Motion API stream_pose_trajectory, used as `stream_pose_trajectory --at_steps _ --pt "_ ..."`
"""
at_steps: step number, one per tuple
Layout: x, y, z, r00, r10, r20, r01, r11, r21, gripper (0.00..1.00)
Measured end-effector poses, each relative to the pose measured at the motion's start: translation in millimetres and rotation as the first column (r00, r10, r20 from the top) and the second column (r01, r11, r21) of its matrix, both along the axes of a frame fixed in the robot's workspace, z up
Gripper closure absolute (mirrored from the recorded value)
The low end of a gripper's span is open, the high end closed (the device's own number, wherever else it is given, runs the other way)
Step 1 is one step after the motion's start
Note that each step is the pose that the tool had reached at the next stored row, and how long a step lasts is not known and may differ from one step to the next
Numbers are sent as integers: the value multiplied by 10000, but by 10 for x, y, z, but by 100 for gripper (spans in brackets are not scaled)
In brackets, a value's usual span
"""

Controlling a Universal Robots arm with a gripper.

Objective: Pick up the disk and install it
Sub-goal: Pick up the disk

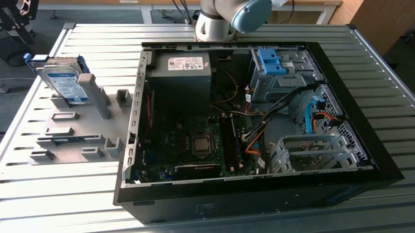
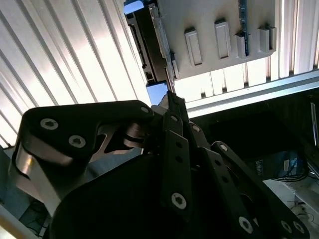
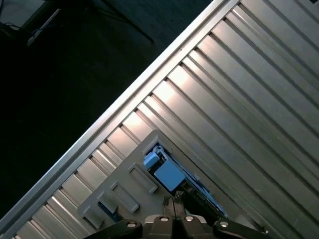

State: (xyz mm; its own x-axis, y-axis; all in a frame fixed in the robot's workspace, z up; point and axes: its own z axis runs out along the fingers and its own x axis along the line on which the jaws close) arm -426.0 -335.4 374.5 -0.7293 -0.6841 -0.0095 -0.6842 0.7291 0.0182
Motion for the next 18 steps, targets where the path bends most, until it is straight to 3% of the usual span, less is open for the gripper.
stream_pose_trajectory --at_steps 14,18 --pt "0 0 0 9999 114 0 -114 9999 1 89" --pt "0 0 0 9994 350 0 -350 9994 0 89"
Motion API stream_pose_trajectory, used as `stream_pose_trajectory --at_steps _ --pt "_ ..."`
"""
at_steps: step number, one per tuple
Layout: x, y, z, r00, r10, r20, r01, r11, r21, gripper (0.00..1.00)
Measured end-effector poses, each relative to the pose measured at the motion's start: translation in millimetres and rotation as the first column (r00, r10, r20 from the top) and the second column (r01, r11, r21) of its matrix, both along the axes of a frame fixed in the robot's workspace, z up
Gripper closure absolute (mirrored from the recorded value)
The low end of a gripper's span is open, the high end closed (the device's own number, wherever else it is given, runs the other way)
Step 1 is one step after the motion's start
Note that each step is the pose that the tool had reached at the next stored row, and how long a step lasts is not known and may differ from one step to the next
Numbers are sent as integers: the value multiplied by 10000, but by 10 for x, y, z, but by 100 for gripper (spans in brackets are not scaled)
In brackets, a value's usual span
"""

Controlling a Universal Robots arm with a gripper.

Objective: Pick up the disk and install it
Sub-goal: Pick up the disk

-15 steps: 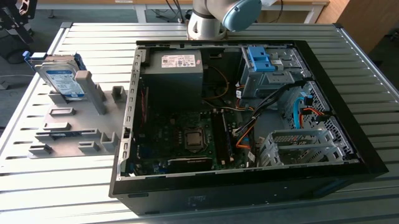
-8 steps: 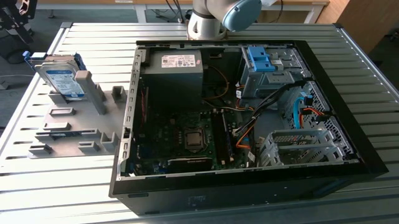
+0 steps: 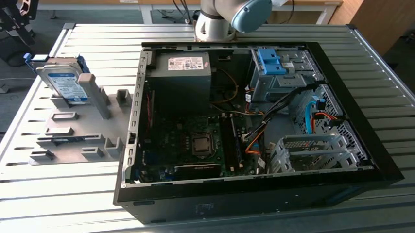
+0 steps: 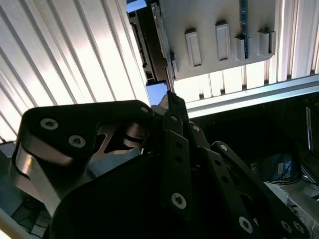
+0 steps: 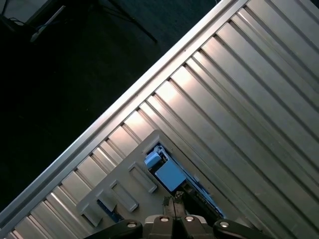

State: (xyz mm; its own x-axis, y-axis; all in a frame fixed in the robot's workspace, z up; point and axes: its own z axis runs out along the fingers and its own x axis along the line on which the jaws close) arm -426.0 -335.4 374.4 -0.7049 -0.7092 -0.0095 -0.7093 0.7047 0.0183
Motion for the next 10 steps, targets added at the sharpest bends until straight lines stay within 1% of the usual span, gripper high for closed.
stream_pose_trajectory --at_steps 5,7,10 --pt "0 0 -1 9987 506 1 -506 9987 0 89" --pt "0 0 -1 9971 763 0 -763 9971 0 89" --pt "0 0 -2 9931 1170 0 -1170 9931 0 89"
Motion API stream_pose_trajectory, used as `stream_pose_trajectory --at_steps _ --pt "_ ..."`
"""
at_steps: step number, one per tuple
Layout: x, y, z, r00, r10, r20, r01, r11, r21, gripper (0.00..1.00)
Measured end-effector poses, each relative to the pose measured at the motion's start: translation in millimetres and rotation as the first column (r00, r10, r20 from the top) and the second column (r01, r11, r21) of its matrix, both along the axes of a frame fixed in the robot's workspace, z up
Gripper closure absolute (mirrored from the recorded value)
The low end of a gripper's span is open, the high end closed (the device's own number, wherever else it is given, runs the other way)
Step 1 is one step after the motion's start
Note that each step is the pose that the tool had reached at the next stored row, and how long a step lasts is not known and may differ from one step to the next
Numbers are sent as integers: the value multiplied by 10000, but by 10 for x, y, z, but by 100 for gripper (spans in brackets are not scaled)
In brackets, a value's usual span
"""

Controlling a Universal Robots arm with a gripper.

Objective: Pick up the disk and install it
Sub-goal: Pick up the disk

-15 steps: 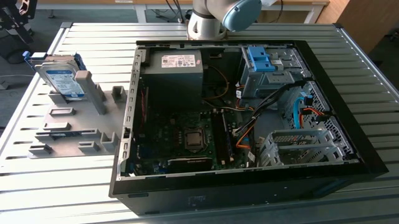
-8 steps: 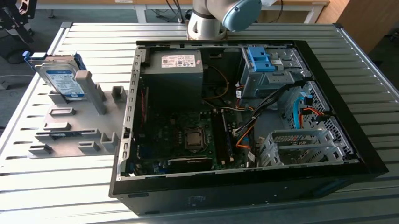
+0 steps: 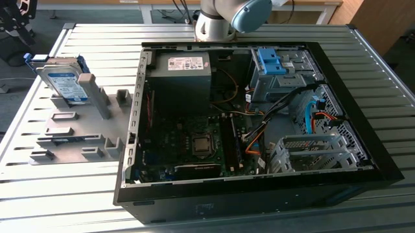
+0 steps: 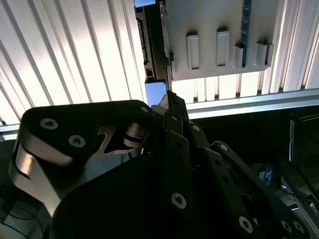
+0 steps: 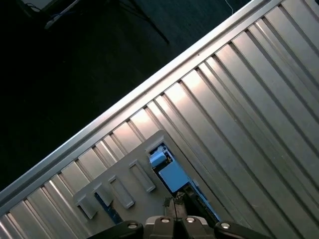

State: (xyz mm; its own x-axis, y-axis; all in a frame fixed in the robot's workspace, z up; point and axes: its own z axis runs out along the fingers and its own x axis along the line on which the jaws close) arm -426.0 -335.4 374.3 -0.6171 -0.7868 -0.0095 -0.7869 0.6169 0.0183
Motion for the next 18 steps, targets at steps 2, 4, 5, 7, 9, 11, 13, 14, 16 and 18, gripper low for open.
stream_pose_trajectory --at_steps 2,4,5,7,9,11,13,14,16,18 --pt "0 0 -1 9996 271 0 -271 9996 0 89" --pt "0 0 -2 9984 564 0 -564 9984 0 89" --pt "0 0 -2 9976 696 0 -696 9976 0 89" --pt "0 0 -3 9951 986 0 -986 9951 0 89" --pt "0 0 -4 9916 1292 1 -1292 9916 0 89" --pt "0 0 -4 9865 1637 0 -1637 9865 0 89" --pt "0 0 -6 9805 1963 0 -1963 9805 0 89" --pt "0 0 -6 9769 2136 1 -2136 9769 0 89" --pt "0 0 -7 9684 2494 0 -2494 9684 0 89" --pt "0 0 -9 9588 2841 0 -2841 9588 0 89"
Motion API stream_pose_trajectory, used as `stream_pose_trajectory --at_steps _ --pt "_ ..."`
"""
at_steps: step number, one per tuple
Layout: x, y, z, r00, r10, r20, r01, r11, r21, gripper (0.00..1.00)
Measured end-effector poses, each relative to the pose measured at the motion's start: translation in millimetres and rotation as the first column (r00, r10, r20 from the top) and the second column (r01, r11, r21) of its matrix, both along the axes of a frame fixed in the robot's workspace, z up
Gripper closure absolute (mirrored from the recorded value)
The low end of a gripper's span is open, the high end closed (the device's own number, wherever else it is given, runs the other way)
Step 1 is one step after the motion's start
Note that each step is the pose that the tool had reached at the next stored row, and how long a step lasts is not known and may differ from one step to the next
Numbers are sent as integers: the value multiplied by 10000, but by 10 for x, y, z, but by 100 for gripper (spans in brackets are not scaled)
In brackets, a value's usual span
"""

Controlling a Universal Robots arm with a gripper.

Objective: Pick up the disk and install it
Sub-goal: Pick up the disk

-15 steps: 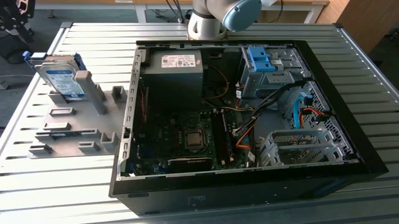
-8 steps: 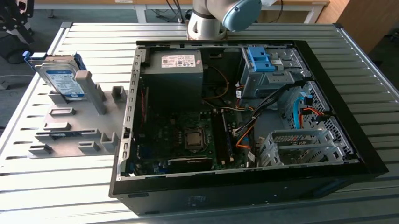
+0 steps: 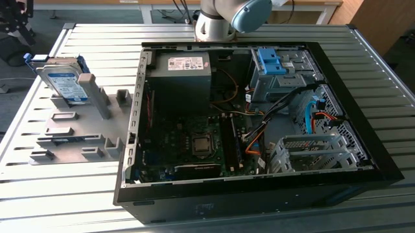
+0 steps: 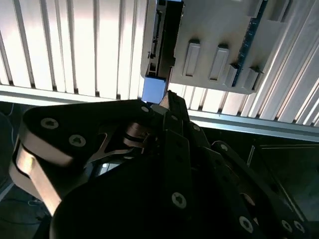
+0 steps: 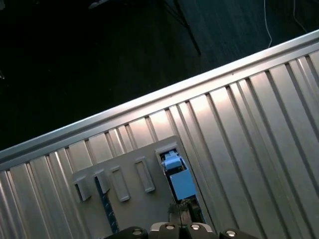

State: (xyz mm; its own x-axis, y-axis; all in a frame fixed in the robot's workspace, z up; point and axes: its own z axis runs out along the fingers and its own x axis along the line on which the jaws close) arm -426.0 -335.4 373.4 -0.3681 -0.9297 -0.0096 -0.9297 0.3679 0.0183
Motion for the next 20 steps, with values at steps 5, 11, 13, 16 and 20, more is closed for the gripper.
stream_pose_trajectory --at_steps 5,11,13,16,20 --pt "0 0 -4 9958 914 0 -914 9958 0 89" --pt "0 0 -8 9830 1837 0 -1837 9830 0 89" --pt "0 0 -11 9757 2192 -1 -2192 9757 0 89" --pt "0 0 -14 9632 2688 -1 -2688 9632 0 89" --pt "0 0 -18 9514 3080 -1 -3080 9514 -1 89"
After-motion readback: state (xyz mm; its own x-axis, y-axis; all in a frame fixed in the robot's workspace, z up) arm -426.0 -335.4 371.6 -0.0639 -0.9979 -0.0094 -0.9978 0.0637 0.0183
